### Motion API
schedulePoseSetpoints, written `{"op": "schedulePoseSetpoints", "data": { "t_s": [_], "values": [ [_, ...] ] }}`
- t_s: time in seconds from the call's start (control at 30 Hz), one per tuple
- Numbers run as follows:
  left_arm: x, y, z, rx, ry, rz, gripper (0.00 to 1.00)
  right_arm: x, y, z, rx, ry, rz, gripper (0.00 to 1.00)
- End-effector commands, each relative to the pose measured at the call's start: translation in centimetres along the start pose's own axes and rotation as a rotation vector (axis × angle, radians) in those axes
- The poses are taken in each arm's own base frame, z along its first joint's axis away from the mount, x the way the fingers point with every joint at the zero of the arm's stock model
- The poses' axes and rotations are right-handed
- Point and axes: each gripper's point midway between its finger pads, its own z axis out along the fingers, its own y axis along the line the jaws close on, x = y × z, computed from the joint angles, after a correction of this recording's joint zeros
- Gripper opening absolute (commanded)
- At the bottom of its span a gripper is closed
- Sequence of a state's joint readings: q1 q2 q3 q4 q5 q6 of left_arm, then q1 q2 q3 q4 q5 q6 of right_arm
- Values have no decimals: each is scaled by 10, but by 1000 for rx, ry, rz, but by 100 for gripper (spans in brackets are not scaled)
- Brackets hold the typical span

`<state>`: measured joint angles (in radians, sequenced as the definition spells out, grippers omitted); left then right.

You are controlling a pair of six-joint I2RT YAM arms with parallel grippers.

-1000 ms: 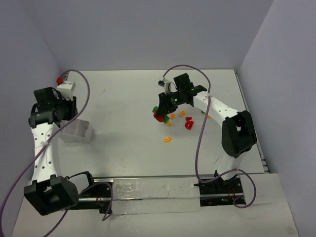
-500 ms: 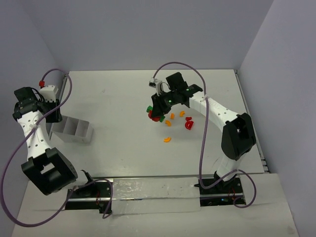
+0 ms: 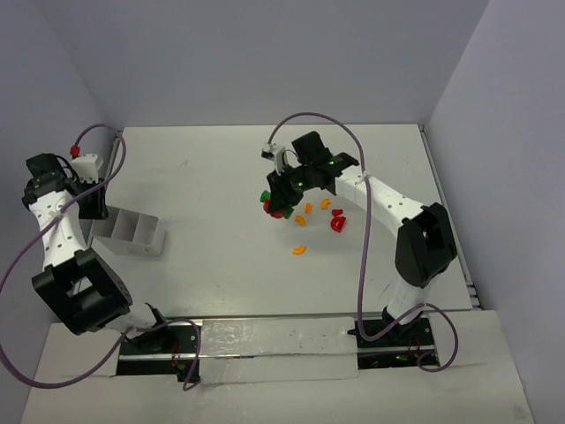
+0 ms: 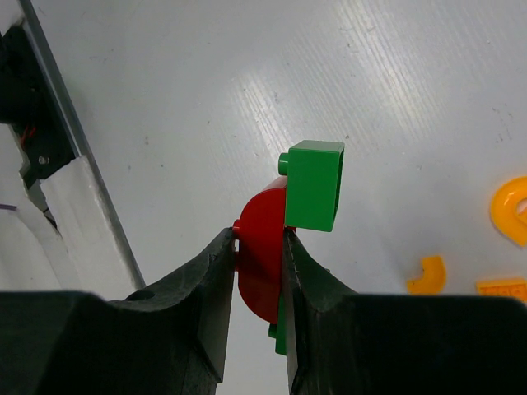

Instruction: Sort the legos into containers by color

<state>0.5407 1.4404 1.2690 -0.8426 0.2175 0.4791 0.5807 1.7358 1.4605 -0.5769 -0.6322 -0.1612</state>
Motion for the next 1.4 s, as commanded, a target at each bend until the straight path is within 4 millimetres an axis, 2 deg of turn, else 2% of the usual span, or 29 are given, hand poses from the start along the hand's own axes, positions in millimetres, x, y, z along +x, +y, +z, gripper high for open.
{"op": "schedulePoseSetpoints", "data": {
  "t_s": [0.0, 0.2, 0.33, 0.6, 0.73, 0.9, 0.97, 1.0, 1.07, 1.13, 1.17, 1.2, 1.27, 1.37],
  "values": [
    [-16, 15, -10, -50, -32, 22, 28, -21, 16, -14, -1, -70, -98, 0],
    [-15, 15, -9, -49, -26, 27, 46, -19, 17, -13, -7, -66, -107, 0],
    [-16, 12, -13, -31, -34, 31, 55, -18, 18, -13, -9, -65, -112, 0],
    [-19, 7, -17, -8, -45, 38, 59, -20, 19, -13, -13, -67, -112, 0],
    [-26, 5, -25, -3, -74, 47, 72, -20, 21, -12, -9, -67, -121, 0],
    [-35, 0, -34, 28, -93, 46, 73, -20, 21, -10, -5, -64, -132, 0],
    [-47, -8, -45, 66, -138, 50, 72, -19, 22, -10, -15, -72, -145, 0],
    [-55, -15, -51, 96, -167, 57, 72, -18, 23, -10, -23, -77, -154, 0],
    [-77, -49, -69, 231, -246, 66, 73, -21, 32, -15, -41, -115, -220, 0],
    [-97, -90, -87, 356, -293, 101, 73, -21, 41, -21, -66, -153, -297, 0],
    [-99, -109, -89, 409, -293, 108, 73, -20, 44, -24, -69, -165, -326, 0],
    [-104, -139, -95, 479, -302, 114, 74, -17, 43, -25, -62, -169, -371, 0],
    [-101, -184, -95, 599, -287, 99, 75, -14, 43, -26, -23, -130, -414, 0],
    [-88, -232, -93, 737, -233, 55, 75, -11, 33, -29, 90, -84, -505, 0]
  ]
}}
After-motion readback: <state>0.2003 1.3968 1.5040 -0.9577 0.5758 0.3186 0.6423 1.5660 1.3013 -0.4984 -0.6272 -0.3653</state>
